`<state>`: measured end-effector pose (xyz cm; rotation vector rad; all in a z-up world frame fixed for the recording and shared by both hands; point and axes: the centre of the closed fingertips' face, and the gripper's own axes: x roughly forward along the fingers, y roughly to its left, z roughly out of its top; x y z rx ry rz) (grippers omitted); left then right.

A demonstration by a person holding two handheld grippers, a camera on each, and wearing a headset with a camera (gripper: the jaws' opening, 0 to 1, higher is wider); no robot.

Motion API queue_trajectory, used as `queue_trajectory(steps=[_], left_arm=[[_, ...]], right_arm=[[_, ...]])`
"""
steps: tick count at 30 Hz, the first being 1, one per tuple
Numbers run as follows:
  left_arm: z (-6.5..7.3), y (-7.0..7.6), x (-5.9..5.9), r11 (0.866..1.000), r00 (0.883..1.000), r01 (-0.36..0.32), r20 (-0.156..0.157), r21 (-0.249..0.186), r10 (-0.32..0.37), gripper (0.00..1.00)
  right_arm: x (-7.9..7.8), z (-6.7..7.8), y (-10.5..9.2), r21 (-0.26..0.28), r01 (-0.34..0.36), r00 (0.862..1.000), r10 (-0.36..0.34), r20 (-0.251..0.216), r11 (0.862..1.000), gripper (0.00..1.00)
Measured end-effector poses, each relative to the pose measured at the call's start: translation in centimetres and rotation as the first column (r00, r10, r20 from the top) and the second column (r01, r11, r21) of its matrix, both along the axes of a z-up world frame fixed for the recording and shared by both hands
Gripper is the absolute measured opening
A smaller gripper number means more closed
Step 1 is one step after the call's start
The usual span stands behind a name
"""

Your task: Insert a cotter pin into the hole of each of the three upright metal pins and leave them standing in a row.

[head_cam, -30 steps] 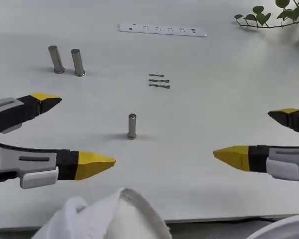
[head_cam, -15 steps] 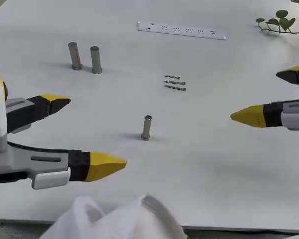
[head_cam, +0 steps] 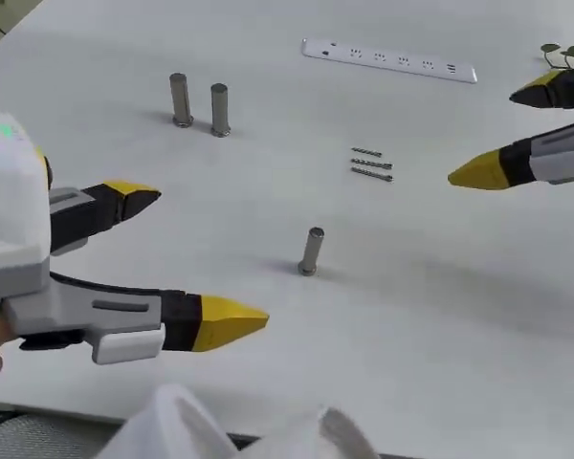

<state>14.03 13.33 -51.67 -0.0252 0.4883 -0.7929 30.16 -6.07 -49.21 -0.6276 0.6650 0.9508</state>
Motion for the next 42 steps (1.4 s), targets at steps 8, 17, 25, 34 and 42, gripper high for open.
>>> queue_trajectory(steps=[8, 17, 25, 34, 42], left_arm=[[0.3, -0.1, 0.5, 1.000, 1.000, -0.019, -0.002, -0.021, 0.019, 0.99], [0.6, -0.6, 0.5, 0.999, 1.000, -0.016, -0.004, -0.035, 0.016, 0.99], [-0.3, -0.8, 0.2, 1.000, 1.000, 0.000, -0.026, -0.001, 0.000, 0.99], [-0.3, -1.5, 0.3, 0.999, 0.999, 0.027, -0.019, 0.024, -0.027, 0.99], [0.1, -1.6, 0.7, 1.000, 1.000, 0.017, -0.001, 0.016, -0.017, 0.95]], right_arm=[[3.2, -1.4, 1.8, -0.083, -0.092, 0.996, 0.092, -0.010, 0.992, 0.70], [4.5, -3.0, 3.9, -0.177, -0.186, 0.982, 0.180, -0.052, 0.966, 0.59], [5.7, -5.3, 5.0, -0.261, -0.263, 0.964, 0.245, -0.099, 0.929, 0.47], [6.3, -6.8, 5.8, -0.294, -0.324, 0.944, 0.284, -0.168, 0.899, 0.30], [6.2, -9.4, 5.9, -0.333, -0.376, 0.922, 0.314, -0.225, 0.865, 0.18]])
